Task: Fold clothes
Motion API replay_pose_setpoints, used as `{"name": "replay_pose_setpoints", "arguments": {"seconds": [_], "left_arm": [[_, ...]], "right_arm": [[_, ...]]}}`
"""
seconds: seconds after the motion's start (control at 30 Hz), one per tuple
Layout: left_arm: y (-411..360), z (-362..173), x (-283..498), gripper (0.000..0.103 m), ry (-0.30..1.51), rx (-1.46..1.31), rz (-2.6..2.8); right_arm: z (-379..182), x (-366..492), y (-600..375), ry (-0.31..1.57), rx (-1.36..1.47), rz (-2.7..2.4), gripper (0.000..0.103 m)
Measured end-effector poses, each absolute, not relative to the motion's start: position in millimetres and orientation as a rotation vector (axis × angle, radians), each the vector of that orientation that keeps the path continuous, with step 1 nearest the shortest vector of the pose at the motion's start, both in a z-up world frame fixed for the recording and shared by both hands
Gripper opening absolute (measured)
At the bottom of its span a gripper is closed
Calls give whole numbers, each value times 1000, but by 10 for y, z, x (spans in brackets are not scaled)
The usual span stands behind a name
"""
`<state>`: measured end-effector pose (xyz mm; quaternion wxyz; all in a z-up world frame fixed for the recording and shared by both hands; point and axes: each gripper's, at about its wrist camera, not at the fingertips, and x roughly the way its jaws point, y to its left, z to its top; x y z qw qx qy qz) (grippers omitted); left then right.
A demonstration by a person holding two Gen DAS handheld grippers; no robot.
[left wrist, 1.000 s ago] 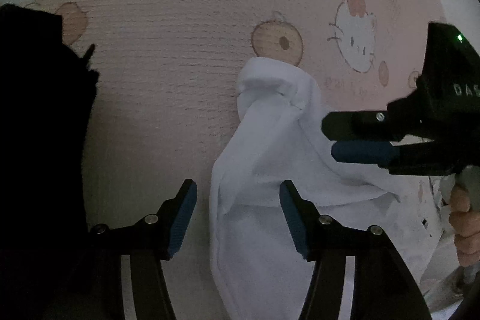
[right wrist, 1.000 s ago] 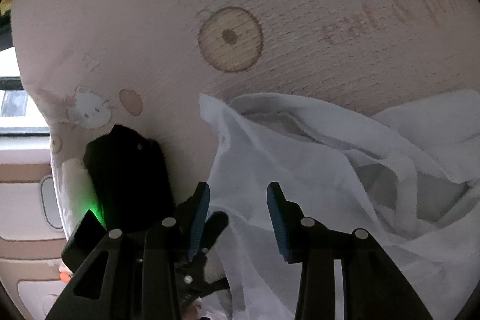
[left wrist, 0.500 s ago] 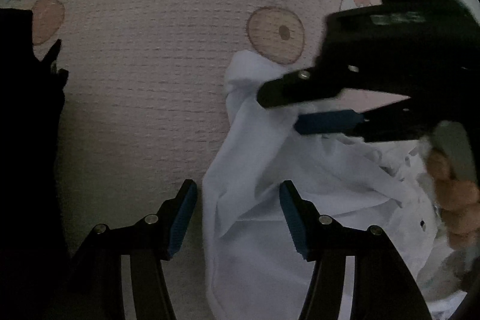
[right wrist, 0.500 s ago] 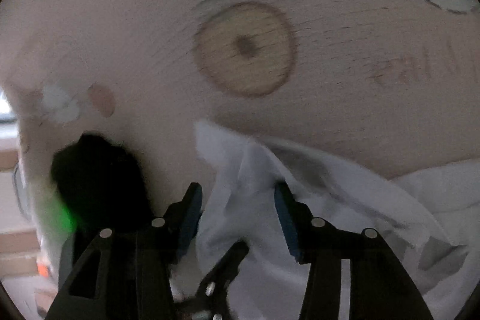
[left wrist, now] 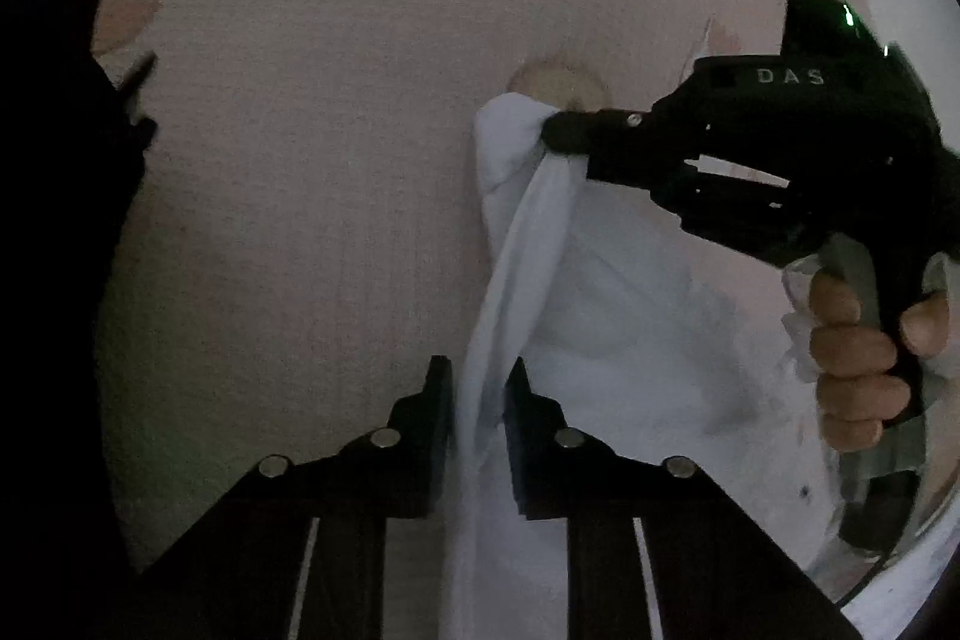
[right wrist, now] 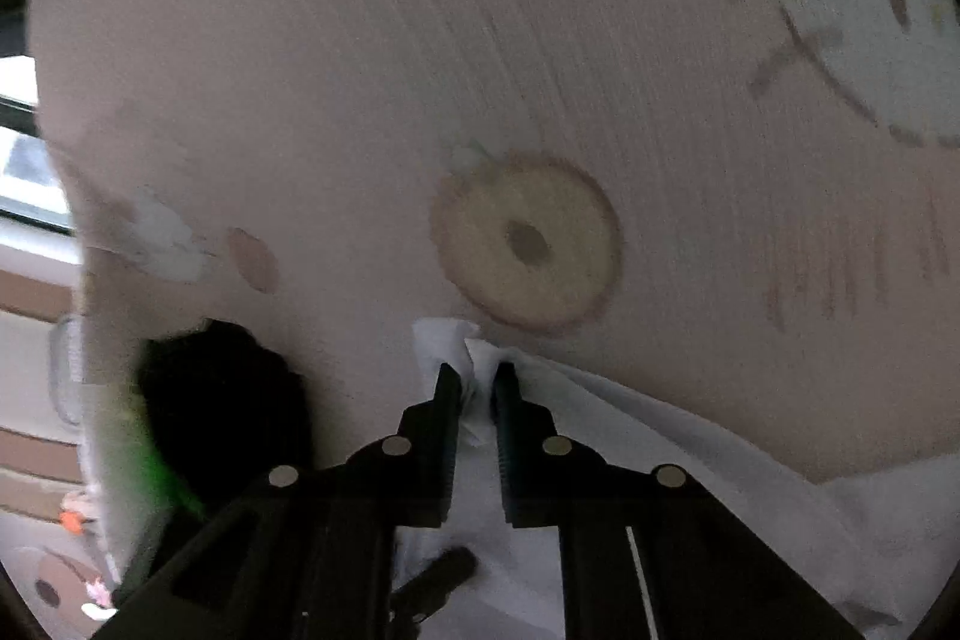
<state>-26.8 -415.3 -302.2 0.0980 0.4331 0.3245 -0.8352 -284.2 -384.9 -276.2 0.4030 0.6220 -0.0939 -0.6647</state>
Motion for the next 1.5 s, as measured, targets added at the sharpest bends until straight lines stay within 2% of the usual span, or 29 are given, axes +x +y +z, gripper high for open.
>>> {"name": "replay_pose_setpoints", "arguments": {"seconds": [0.07, 0.2, 0.33, 0.5, 0.53, 0.57, 0.6, 0.63, 0.7, 0.9, 1.0, 1.03, 1.07, 1.13, 1.17, 1.2, 1.27, 1.3, 1.37, 1.4, 1.5], "left_arm": [[-4174, -2928, -282, 9, 952, 1220, -2508], [-4244, -2801, -325, 9, 860, 1172, -2491], [-4367, -2875, -363, 9, 943, 1216, -2450], [-4496, -2922, -405, 12, 1043, 1194, -2422], [-4504, -2931, -458, 18, 1050, 1208, -2400], [-4444, -2968, -621, 35, 1040, 1222, -2385], [-4448, -2985, -660, 48, 1019, 1240, -2370], [-4442, -2996, -690, 66, 985, 1247, -2359], [-4421, -3029, -776, 67, 942, 1247, -2360], [-4492, -3176, -841, 67, 982, 1242, -2413], [-4478, -3262, -934, 63, 966, 1241, -2457], [-4470, -3287, -962, 49, 955, 1242, -2472], [-4464, -3319, -996, 41, 939, 1262, -2467], [-4441, -3383, -1059, 36, 899, 1284, -2473], [-4422, -3398, -1074, 25, 879, 1288, -2485], [-4400, -3416, -1095, 20, 859, 1291, -2498], [-4324, -3480, -1178, 17, 830, 1299, -2522], [-4350, -3492, -1139, 16, 827, 1305, -2528], [-4372, -3519, -1122, 12, 821, 1302, -2533], [-4363, -3521, -1146, 12, 829, 1285, -2543], [-4237, -3520, -1389, 11, 801, 1235, -2563]], "right_arm": [[-2653, -2873, -3899, -244, 1539, -1670, 9], [-2420, -2966, -4042, -285, 1467, -1683, 6], [-2288, -2967, -4241, -127, 1512, -1668, 6], [-2259, -2927, -4118, -70, 1566, -1721, 7], [-2275, -2946, -4074, -66, 1604, -1724, 10], [-2300, -2934, -4058, -60, 1637, -1716, 21], [-2323, -2903, -4039, -58, 1661, -1695, 34], [-2346, -2868, -4018, -56, 1684, -1672, 38], [-2363, -2812, -4010, -39, 1697, -1648, 39], [-2607, -2800, -4113, 6, 1761, -1609, 40], [-2741, -2808, -4178, 28, 1795, -1597, 40], [-2786, -2811, -4199, 35, 1806, -1593, 40], [-2831, -2814, -4220, 43, 1818, -1589, 40], [-2920, -2819, -4263, 57, 1840, -1580, 40], [-2965, -2822, -4285, 65, 1851, -1576, 40], [-3010, -2825, -4306, 72, 1863, -1572, 40], [-3050, -2814, -4357, 105, 1858, -1570, 36], [-3034, -2800, -4385, 141, 1835, -1580, 25], [-3023, -2775, -4410, 182, 1791, -1606, 16], [-3019, -2763, -4422, 201, 1769, -1619, 14], [-2974, -2723, -4449, 89, 1704, -1617, 12]]}}
